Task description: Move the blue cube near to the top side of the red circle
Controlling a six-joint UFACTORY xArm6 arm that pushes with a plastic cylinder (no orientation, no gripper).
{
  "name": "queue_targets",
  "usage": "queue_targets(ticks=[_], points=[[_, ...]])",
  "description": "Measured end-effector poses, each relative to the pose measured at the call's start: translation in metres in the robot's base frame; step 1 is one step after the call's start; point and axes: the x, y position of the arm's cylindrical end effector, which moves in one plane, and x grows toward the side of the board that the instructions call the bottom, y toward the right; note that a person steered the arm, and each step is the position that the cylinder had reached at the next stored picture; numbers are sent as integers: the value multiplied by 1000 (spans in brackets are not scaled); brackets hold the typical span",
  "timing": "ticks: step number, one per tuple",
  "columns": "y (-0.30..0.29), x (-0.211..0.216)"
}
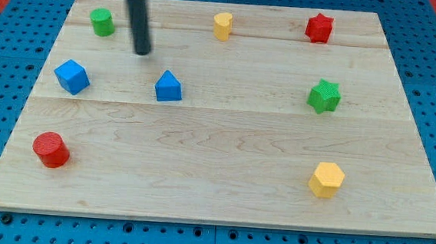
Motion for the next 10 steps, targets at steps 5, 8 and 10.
queue_targets(ticks=[5,8,10], points=[[-2,-9],[-47,43],[-29,69]])
